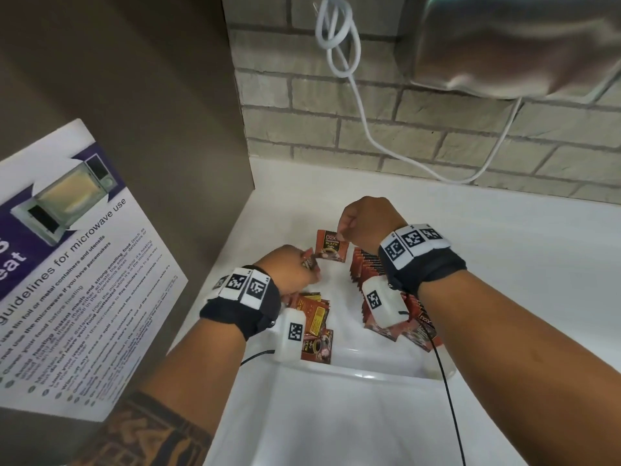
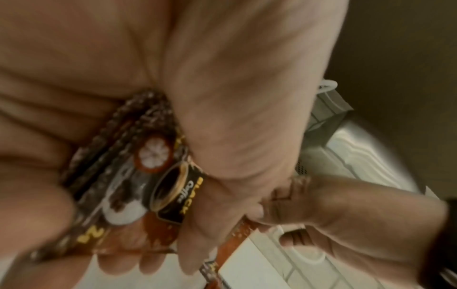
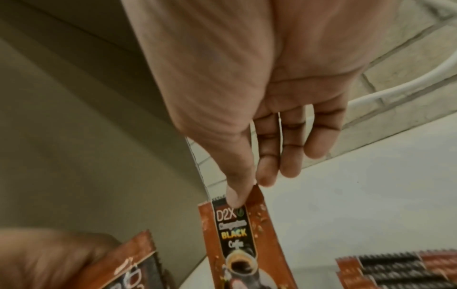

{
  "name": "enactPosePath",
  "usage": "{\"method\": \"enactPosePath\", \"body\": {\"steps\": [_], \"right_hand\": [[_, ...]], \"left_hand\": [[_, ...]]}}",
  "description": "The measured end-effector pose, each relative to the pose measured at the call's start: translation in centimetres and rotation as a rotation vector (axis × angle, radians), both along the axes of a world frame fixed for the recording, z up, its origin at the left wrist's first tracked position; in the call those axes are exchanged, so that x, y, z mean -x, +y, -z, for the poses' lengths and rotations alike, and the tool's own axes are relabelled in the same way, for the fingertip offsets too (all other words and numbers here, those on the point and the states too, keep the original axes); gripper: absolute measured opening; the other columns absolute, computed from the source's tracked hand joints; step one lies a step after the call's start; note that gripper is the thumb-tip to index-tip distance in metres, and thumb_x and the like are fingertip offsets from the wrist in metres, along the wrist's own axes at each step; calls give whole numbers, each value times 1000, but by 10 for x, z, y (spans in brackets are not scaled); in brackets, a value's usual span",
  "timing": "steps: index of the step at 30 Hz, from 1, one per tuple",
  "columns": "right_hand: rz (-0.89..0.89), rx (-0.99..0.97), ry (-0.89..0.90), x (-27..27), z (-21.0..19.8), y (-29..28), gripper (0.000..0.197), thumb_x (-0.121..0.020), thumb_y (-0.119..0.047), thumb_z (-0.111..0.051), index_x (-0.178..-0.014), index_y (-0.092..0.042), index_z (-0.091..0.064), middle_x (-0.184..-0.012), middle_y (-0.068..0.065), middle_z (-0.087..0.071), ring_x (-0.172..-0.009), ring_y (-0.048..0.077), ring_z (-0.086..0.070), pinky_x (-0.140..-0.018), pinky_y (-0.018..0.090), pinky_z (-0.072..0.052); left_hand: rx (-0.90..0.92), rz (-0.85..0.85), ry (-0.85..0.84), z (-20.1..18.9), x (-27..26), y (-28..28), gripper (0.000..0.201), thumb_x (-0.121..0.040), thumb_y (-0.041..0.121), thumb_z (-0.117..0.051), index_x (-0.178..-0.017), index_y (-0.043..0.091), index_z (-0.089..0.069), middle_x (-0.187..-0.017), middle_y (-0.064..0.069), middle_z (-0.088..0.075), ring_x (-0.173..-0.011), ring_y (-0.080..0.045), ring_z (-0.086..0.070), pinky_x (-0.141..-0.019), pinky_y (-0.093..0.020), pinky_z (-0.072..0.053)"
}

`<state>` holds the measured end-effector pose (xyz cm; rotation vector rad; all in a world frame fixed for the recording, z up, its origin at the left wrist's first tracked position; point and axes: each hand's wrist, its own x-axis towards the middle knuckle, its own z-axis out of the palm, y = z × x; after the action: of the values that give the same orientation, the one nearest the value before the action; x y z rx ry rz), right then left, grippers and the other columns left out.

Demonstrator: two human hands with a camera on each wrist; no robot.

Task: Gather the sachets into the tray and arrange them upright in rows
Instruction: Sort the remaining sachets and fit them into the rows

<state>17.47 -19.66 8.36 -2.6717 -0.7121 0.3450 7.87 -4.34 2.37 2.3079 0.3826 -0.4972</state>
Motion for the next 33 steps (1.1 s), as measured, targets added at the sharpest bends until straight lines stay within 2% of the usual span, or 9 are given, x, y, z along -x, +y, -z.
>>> {"method": "enactPosePath", "body": {"steps": [2,5,8,15,18,22,27,30,33], "right_hand": [[-32,130,-9,-4,8,8,16,-91,-21,-62,-99,-16,-75,-105,-2,-70,-100,18,-64,-86,30,-54],[-59,271,-30,-10,20,15,21,-92,-22,-56,-101,-17,-75,-108,0,-69,-100,20,-66,-87,32,-55],[-81,354,-19,-16,28,17,20,-91,-23,-59,-101,-17,-76,-108,0,-70,-101,19,-66,-88,31,-56],[-78,401,10,-24,40,18,21,-89,-17,-59,-101,-16,-76,-108,0,-71,-99,20,-67,-86,31,-57],[-85,390,12,-26,41,16,23,-91,-15,-56,-103,-15,-76,-109,2,-71,-99,21,-68,-87,32,-57],[-65,357,37,-27,42,14,21,-92,-17,-59,-105,-13,-75,-112,4,-70,-102,23,-67,-91,35,-56],[-49,226,47,-28,40,7,27,-94,-23,-64,-120,-17,-68,-127,1,-62,-117,22,-59,-98,32,-49],[1,125,77,-29,37,4,22,-92,-22,-65,-114,-22,-68,-123,-2,-60,-117,19,-57,-96,30,-49],[50,37,96,-28,30,2,12,-91,-23,-67,-103,-27,-67,-113,-5,-59,-107,15,-59,-89,28,-50]], "left_hand": [[-98,86,28,5,-9,-11,29,-96,34,-57,-101,7,-68,-83,-10,-68,-69,-22,-63,-57,-26,-48],[-174,127,90,15,-23,-23,22,-94,30,-59,-93,8,-62,-75,-3,-58,-68,-18,-56,-54,-25,-40],[-150,114,167,18,-36,-30,19,-92,28,-62,-87,10,-62,-74,-4,-61,-62,-18,-56,-56,-24,-43],[-185,152,225,22,-52,-34,23,-90,29,-64,-73,14,-62,-70,-1,-62,-63,-18,-57,-57,-25,-43],[-184,157,245,26,-55,-35,24,-89,29,-63,-71,13,-64,-70,-2,-63,-64,-20,-58,-60,-24,-44],[-147,128,252,26,-57,-35,22,-91,28,-63,-81,9,-69,-74,-4,-68,-63,-20,-60,-58,-26,-46],[-108,111,242,24,-55,-33,27,-94,29,-62,-96,4,-74,-94,-10,-76,-69,-22,-62,-66,-28,-51],[-83,89,223,20,-52,-33,29,-94,26,-63,-102,0,-73,-92,-12,-73,-72,-25,-61,-68,-31,-53],[-52,71,243,16,-50,-30,15,-88,15,-64,-93,3,-71,-87,-13,-67,-73,-25,-59,-74,-35,-56]]}}
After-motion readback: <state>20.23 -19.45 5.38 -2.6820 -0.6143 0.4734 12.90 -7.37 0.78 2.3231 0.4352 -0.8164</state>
